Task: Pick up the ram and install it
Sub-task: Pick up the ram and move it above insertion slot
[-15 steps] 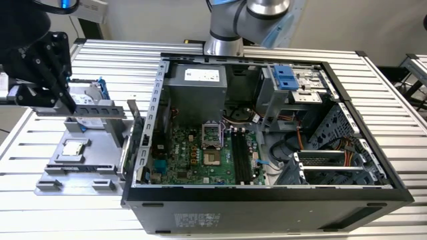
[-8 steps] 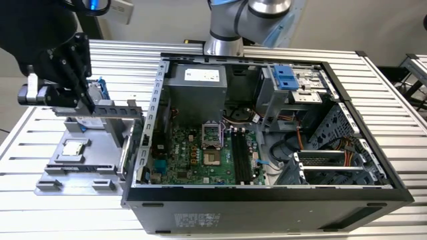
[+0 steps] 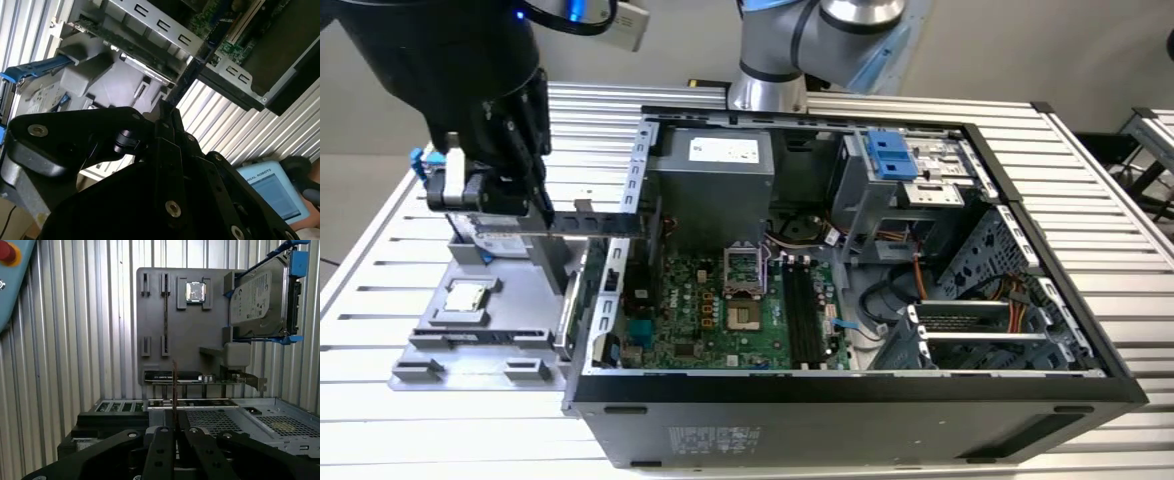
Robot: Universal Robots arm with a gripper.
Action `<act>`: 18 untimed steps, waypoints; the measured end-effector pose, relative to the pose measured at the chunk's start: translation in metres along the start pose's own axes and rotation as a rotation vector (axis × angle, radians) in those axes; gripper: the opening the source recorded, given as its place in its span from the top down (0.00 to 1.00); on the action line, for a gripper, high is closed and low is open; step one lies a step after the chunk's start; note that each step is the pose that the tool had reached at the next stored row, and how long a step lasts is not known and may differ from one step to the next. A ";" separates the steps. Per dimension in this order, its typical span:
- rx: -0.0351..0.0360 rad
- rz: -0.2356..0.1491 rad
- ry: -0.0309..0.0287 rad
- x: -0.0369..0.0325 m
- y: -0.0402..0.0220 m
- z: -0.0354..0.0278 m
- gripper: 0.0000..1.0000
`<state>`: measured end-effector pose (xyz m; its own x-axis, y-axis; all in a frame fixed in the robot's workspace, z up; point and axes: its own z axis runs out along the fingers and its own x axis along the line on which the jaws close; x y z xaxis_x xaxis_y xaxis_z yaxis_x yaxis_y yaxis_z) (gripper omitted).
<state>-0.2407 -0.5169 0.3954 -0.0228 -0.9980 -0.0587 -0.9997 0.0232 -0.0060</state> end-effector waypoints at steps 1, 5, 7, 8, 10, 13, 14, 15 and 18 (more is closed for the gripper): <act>-0.0002 0.000 0.0000 -0.0001 -0.0044 0.0000 1.00; -0.0005 0.000 0.0000 -0.0005 -0.0209 0.0001 1.00; -0.0007 0.000 0.0000 -0.0007 -0.0297 0.0002 1.00; -0.0008 0.000 0.0000 -0.0008 -0.0343 0.0002 1.00; -0.0009 0.000 -0.0001 -0.0010 -0.0429 0.0003 1.00; -0.0010 0.000 0.0000 -0.0013 -0.0559 0.0004 1.00; -0.0010 0.000 0.0000 -0.0014 -0.0603 0.0004 1.00; -0.0011 0.000 0.0000 -0.0015 -0.0648 0.0005 1.00; -0.0013 0.000 0.0000 -0.0018 -0.0782 0.0006 1.00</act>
<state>-0.1625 -0.5169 0.3954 -0.0228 -0.9980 -0.0587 -0.9997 0.0231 -0.0047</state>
